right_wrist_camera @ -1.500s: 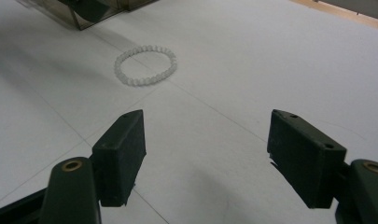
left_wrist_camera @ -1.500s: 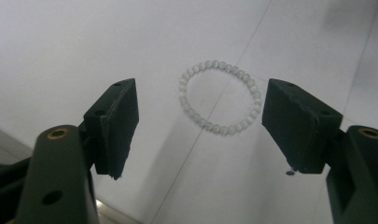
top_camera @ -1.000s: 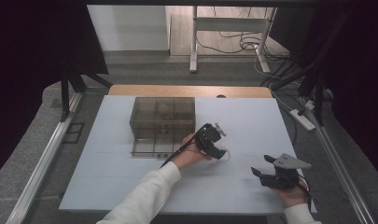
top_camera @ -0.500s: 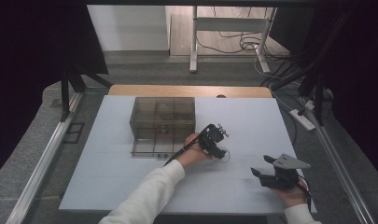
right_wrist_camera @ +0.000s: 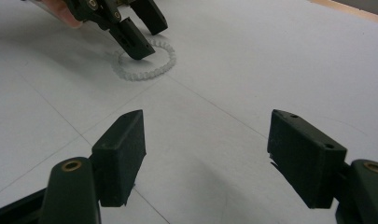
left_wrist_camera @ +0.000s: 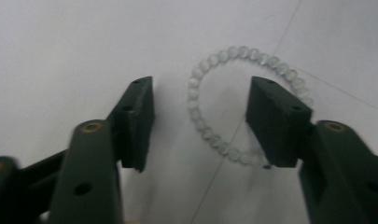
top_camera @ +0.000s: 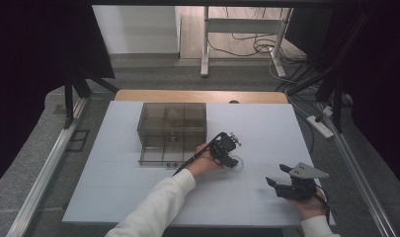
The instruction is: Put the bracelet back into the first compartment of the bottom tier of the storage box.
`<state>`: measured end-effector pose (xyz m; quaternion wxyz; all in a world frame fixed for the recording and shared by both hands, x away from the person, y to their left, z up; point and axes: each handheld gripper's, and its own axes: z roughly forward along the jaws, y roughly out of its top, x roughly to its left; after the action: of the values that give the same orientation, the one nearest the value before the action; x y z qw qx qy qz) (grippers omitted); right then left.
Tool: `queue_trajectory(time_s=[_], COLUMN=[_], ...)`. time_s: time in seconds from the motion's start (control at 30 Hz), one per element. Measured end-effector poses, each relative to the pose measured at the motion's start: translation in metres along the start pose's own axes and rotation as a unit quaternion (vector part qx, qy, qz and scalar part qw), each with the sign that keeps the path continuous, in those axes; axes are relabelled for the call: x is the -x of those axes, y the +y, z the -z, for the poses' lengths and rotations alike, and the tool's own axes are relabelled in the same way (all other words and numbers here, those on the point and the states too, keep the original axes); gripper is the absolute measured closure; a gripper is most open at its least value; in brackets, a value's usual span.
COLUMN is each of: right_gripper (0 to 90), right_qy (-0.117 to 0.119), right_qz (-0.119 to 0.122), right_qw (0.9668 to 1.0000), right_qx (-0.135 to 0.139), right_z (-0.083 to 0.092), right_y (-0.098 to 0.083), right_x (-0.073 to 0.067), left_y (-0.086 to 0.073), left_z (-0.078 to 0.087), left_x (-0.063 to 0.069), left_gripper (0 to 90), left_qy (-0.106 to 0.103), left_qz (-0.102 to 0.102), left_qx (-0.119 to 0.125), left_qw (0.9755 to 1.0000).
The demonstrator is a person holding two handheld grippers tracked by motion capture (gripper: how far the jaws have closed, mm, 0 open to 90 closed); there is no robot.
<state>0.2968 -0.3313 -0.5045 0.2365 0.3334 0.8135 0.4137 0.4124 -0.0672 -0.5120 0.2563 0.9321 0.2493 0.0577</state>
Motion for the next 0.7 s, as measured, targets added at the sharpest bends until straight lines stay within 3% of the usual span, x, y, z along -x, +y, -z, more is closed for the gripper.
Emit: queue_trajectory(time_s=[0.13,0.33,0.57,0.7], right_gripper=[27.5,27.5,27.5,27.6], right_qy=[-0.001,-0.001,-0.001,-0.002], right_qz=[0.000,0.003,0.002,0.001], right_qw=[1.0000,1.0000,1.0000,1.0000], right_qx=[0.000,0.000,0.000,-0.001], right_z=[0.000,0.000,0.000,0.000], right_y=[0.000,0.001,0.000,0.000], right_x=[0.000,-0.001,-0.001,0.000], left_y=[-0.001,-0.003,-0.007,-0.010], left_z=[0.001,0.002,0.003,0.010], left_x=[0.003,0.010,0.009,0.004], left_gripper=[56.5,84.6,86.0,86.5], left_qy=[-0.007,-0.014,-0.014,-0.025], left_qz=[-0.006,-0.027,-0.024,-0.005], left_qx=[0.004,0.008,0.027,0.062], left_qw=[1.0000,0.9995,0.9992,0.9978])
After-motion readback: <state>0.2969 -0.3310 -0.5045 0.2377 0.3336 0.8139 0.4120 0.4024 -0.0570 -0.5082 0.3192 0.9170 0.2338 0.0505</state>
